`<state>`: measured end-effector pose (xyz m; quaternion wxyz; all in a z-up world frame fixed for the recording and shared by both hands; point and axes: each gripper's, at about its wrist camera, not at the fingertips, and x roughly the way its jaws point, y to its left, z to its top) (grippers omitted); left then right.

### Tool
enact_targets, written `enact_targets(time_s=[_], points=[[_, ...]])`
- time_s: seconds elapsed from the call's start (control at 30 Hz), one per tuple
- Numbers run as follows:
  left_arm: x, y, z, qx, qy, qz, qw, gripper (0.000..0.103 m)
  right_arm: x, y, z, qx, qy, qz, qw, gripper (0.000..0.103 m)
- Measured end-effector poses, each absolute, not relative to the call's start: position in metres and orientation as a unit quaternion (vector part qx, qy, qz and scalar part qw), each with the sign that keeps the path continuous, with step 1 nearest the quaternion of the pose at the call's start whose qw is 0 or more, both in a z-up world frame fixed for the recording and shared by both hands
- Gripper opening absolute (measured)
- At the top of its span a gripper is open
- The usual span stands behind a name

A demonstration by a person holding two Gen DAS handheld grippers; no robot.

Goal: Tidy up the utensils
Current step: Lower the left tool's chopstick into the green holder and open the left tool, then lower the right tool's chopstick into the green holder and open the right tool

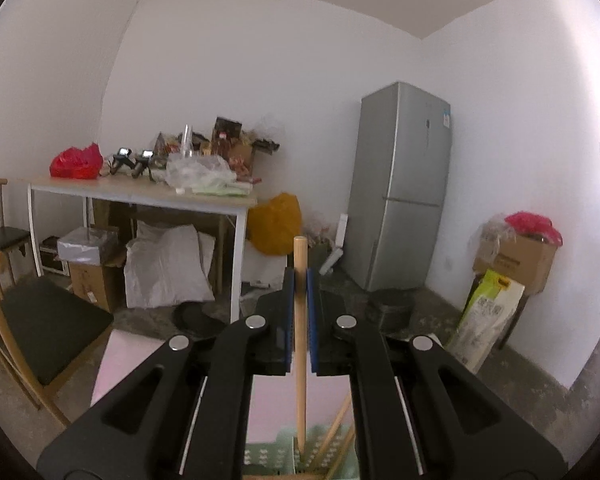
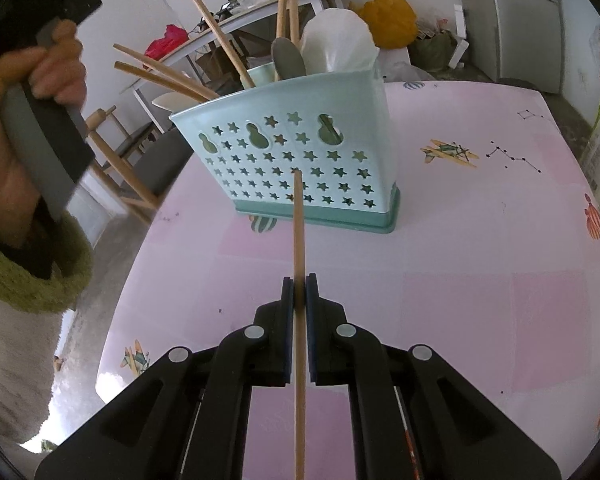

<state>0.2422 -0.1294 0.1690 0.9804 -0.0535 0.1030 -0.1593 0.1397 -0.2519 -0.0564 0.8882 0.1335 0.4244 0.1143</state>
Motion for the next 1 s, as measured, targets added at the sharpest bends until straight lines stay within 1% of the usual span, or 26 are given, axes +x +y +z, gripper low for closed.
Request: enact_targets(time_s=[0.37, 0.5, 0.57, 0.67, 0.9, 1.0], points=[[0.243, -0.113, 0.145, -0.071, 0.158, -0.169, 0.97, 0.006, 0.135, -0.253, -0.054, 0.136, 0.42, 0.114, 0.89, 0.006], [0.239, -0.103, 0.145, -0.084, 0.163, -0.17, 0.968, 0.015, 0.133, -0.253, -0.052, 0.135, 0.419, 0.113, 0.891, 0.006], [0.235, -0.099, 0.147, -0.087, 0.163, -0.171, 0.968, 0.017, 0.131, -0.252, -0.05, 0.133, 0.417, 0.112, 0.892, 0.006], [0.227, -0.09, 0.151, -0.093, 0.16, -0.173, 0.967, 0.022, 0.129, -0.253, -0.046, 0.131, 0.413, 0.11, 0.894, 0.006], [0.192, -0.065, 0.162, -0.094, 0.144, -0.183, 0.968, 0.04, 0.122, -0.259, -0.024, 0.133, 0.385, 0.109, 0.907, 0.006], [0.175, -0.049, 0.16, -0.097, 0.14, -0.178, 0.969, 0.043, 0.121, -0.263, -0.009, 0.138, 0.368, 0.113, 0.913, 0.006]])
